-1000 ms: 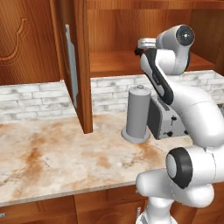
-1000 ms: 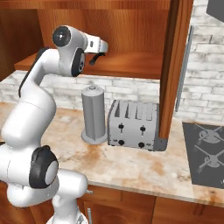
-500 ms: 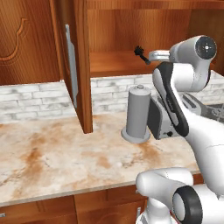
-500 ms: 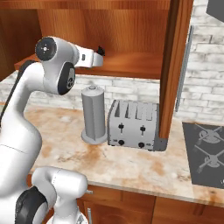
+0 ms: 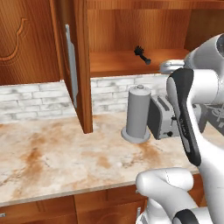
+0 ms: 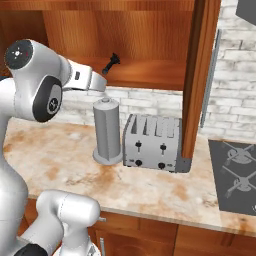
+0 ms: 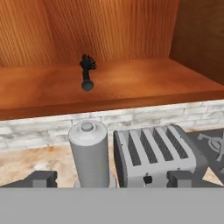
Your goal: Pick up the dish brush and dish brush from the sink, and place them back in the cabinet, and close the cabinet doors.
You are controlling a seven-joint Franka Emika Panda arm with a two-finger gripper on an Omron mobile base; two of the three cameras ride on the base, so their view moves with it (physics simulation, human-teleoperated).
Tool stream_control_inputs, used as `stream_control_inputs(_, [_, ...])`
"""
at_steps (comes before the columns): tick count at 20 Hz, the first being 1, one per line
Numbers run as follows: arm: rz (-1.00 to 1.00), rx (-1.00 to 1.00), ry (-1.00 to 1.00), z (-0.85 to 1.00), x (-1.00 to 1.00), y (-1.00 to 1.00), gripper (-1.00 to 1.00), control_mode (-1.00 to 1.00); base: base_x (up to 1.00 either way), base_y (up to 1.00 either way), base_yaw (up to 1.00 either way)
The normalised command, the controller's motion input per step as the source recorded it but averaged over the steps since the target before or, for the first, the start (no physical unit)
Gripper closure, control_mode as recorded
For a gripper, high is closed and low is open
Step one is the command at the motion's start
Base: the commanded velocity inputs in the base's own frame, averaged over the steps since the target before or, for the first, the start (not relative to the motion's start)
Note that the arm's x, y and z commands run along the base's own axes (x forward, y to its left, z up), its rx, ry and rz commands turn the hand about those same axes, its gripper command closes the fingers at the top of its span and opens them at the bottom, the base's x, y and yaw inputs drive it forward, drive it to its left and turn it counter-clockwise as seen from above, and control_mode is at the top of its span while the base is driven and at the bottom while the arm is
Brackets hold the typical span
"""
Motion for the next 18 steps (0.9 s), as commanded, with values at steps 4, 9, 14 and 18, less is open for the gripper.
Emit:
stream_control_inputs(4, [0.00,0.00,0.08,0.00,-0.84,0.00,-1.00,-1.00,0.00,0.00,0.00])
stream_control_inputs(9, [0.00,0.00,0.02,0.00,-0.71,0.00,-1.00,-1.00,0.00,0.00,0.00])
stream_control_inputs(14, [0.02,0.00,0.01,0.00,-0.62,0.00,-1.00,-1.00,0.00,0.00,0.00])
stream_control_inputs(18, [0.03,0.00,0.01,-0.02,-0.46,0.00,-1.00,-1.00,0.00,0.00,0.00])
